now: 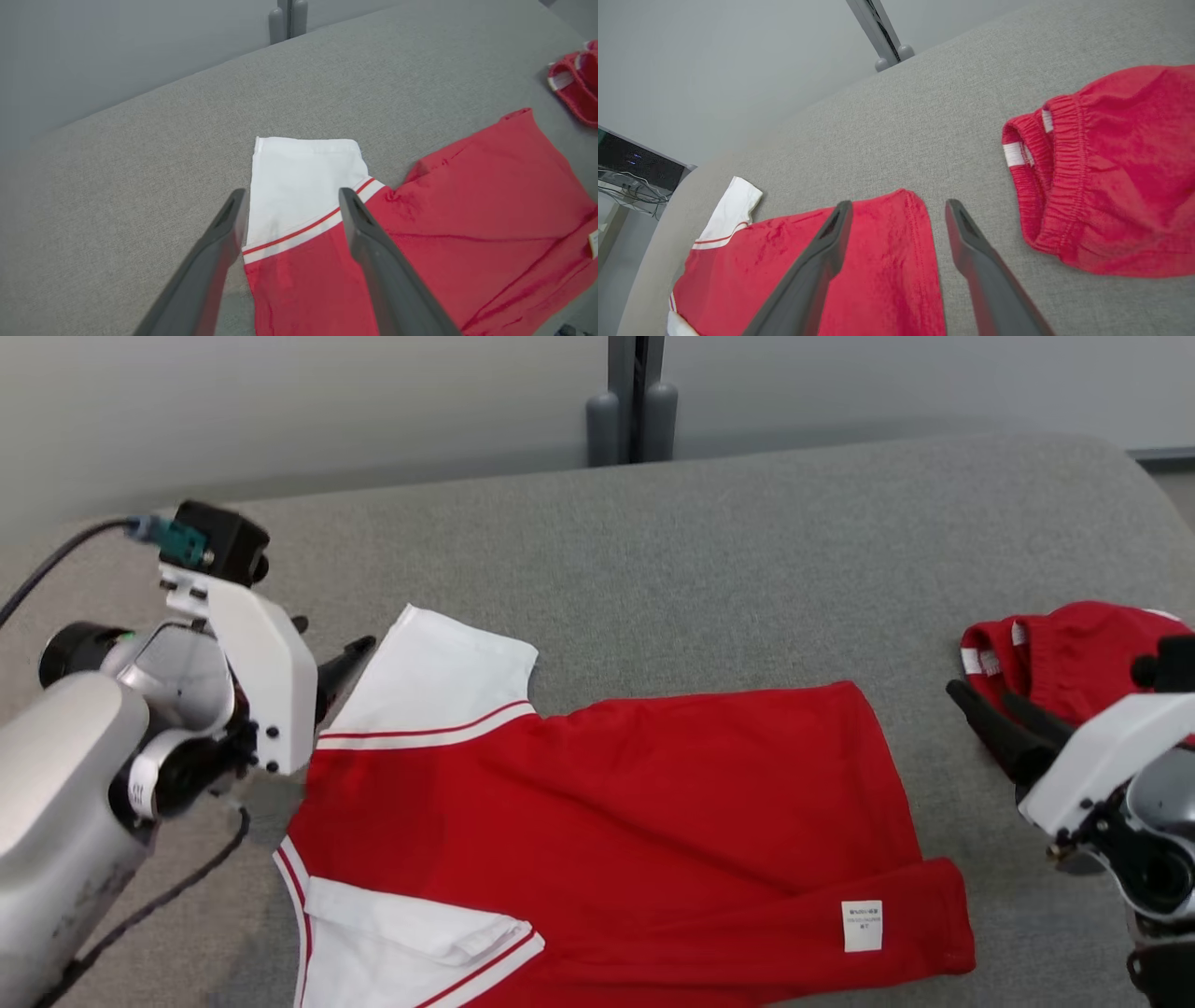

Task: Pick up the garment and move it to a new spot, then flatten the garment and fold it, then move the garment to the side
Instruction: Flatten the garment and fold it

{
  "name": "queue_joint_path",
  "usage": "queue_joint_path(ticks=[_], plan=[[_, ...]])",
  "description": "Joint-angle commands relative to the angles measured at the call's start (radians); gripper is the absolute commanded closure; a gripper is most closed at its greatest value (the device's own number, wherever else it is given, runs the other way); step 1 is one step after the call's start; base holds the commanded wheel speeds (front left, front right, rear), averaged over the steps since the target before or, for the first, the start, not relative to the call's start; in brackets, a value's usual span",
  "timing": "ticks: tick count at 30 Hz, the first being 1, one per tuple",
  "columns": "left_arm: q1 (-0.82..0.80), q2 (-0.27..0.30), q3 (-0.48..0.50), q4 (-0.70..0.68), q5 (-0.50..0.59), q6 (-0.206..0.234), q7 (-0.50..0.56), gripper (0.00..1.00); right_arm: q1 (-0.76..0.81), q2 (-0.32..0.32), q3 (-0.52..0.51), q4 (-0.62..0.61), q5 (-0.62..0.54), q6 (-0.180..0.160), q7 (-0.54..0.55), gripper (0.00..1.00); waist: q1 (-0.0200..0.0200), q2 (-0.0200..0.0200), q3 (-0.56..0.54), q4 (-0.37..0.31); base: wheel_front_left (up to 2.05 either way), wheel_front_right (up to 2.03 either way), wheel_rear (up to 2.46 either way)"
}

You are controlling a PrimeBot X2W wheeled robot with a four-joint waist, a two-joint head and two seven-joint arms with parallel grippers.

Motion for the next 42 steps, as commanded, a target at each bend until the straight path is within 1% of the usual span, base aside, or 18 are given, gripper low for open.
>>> queue_joint_path(ticks=[1, 5, 9, 14, 16, 19, 23, 25, 28, 36, 37, 38, 39, 40, 41, 42], plan=[[-0.036, -0.007, -0.005, 0.024, 0.006, -0.018, 0.013, 0.00, -0.032, 0.002, 0.000, 0.015, -0.010, 0.001, 0.005, 0.00, 0.0000, 0.0000, 0.073, -0.015, 0.00, 0.00, 0.00], [-0.162, -0.055, -0.015, 0.139, 0.021, -0.077, 0.057, 0.00, -0.153, 0.023, 0.019, 0.098, -0.032, 0.001, 0.024, 0.00, 0.0000, 0.0000, 0.150, -0.031, 0.00, 0.00, 0.00], [-0.253, -0.102, -0.024, 0.249, 0.027, -0.122, 0.080, 0.00, -0.247, 0.039, 0.046, 0.185, -0.048, 0.001, 0.056, 0.00, 0.0000, 0.0000, 0.199, -0.039, 0.00, 0.00, 0.00], [-0.326, -0.151, -0.044, 0.363, 0.022, -0.173, 0.113, 0.00, -0.308, 0.053, 0.089, 0.257, -0.045, 0.001, 0.076, 0.00, 0.0000, 0.0000, 0.241, -0.046, 0.00, 0.00, 0.00], [-0.352, -0.161, -0.048, 0.400, 0.016, -0.189, 0.128, 0.00, -0.322, 0.057, 0.110, 0.271, -0.041, 0.001, 0.088, 0.00, 0.0000, 0.0000, 0.256, -0.052, 0.00, 0.00, 0.00], [-0.382, -0.170, -0.059, 0.448, 0.017, -0.204, 0.137, 0.00, -0.337, 0.069, 0.147, 0.270, -0.027, 0.001, 0.094, 0.00, 0.0000, 0.0000, 0.275, -0.065, 0.00, 0.00, 0.00], [-0.397, -0.172, -0.070, 0.504, -0.009, -0.214, 0.167, 0.00, -0.337, 0.078, 0.194, 0.271, -0.008, 0.001, 0.096, 0.00, 0.0000, 0.0000, 0.294, -0.087, 0.00, 0.00, 0.00], [-0.408, -0.158, -0.087, 0.522, 0.011, -0.219, 0.166, 0.00, -0.337, 0.084, 0.218, 0.268, 0.002, 0.001, 0.095, 0.00, 0.0000, 0.0000, 0.301, -0.098, 0.00, 0.00, 0.00], [-0.418, -0.147, -0.101, 0.543, 0.029, -0.221, 0.145, 0.00, -0.336, 0.087, 0.236, 0.265, 0.009, 0.001, 0.092, 0.00, 0.0000, 0.0000, 0.309, -0.107, 0.00, 0.00, 0.00], [-0.414, -0.168, -0.115, 0.629, -0.007, -0.221, 0.152, 0.00, -0.341, 0.091, 0.288, 0.261, 0.034, 0.001, 0.084, 0.00, 0.0000, 0.0000, 0.333, -0.121, 0.00, 0.00, 0.00], [-0.415, -0.170, -0.119, 0.630, -0.010, -0.222, 0.153, 0.00, -0.343, 0.090, 0.293, 0.262, 0.038, 0.001, 0.084, 0.02, 0.0000, 0.0000, 0.334, -0.121, 0.00, 0.00, 0.00], [-0.416, -0.173, -0.124, 0.630, -0.013, -0.222, 0.154, 0.11, -0.343, 0.089, 0.296, 0.263, 0.041, 0.001, 0.083, 0.11, 0.0000, 0.0000, 0.334, -0.121, 0.00, 0.00, 0.00], [-0.414, -0.174, -0.129, 0.629, -0.018, -0.222, 0.156, 0.40, -0.343, 0.087, 0.300, 0.264, 0.046, 0.001, 0.080, 0.28, 0.0000, 0.0000, 0.333, -0.120, 0.00, 0.00, 0.00], [-0.413, -0.174, -0.134, 0.626, -0.023, -0.222, 0.159, 0.97, -0.344, 0.085, 0.304, 0.267, 0.048, 0.001, 0.080, 0.66, 0.0000, 0.0000, 0.331, -0.118, 0.00, 0.00, 0.00], [-0.410, -0.176, -0.137, 0.623, -0.033, -0.222, 0.164, 1.00, -0.345, 0.082, 0.310, 0.267, 0.050, 0.001, 0.078, 0.89, 0.0000, 0.0000, 0.328, -0.116, 0.00, 0.00, 0.00], [-0.408, -0.175, -0.141, 0.621, -0.040, -0.222, 0.167, 1.00, -0.345, 0.079, 0.312, 0.267, 0.055, 0.001, 0.074, 1.00, 0.0000, 0.0000, 0.323, -0.115, 0.00, 0.00, 0.00]])
